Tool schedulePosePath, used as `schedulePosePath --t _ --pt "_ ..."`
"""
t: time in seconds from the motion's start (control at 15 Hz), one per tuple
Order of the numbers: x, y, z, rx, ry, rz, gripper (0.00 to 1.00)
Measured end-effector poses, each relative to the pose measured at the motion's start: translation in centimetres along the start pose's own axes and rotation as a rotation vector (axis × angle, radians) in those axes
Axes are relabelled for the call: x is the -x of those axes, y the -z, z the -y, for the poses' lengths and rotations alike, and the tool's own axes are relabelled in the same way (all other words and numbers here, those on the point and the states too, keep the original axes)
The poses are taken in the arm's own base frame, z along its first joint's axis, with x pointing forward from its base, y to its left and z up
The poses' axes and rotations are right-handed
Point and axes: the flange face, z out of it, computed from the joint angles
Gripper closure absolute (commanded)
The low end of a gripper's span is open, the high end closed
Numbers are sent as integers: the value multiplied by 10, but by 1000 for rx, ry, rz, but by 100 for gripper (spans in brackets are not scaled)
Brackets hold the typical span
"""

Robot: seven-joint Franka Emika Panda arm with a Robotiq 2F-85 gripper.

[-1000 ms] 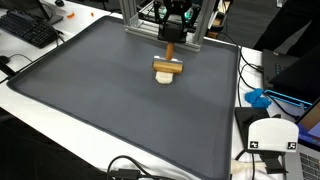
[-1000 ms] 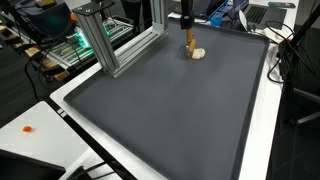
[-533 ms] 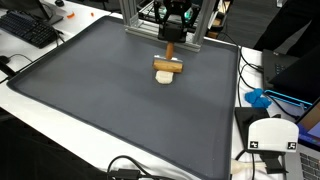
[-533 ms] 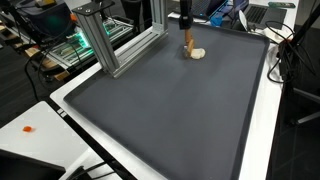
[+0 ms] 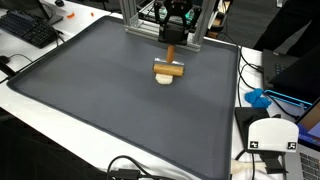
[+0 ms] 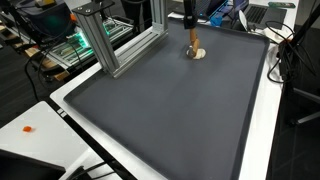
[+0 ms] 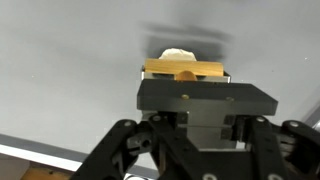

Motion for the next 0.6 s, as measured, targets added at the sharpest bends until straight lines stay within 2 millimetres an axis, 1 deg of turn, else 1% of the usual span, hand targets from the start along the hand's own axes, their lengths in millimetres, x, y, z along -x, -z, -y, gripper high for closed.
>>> schedulePosePath --t 0.6 --pt "-8 -7 2 -17 -14 -98 65"
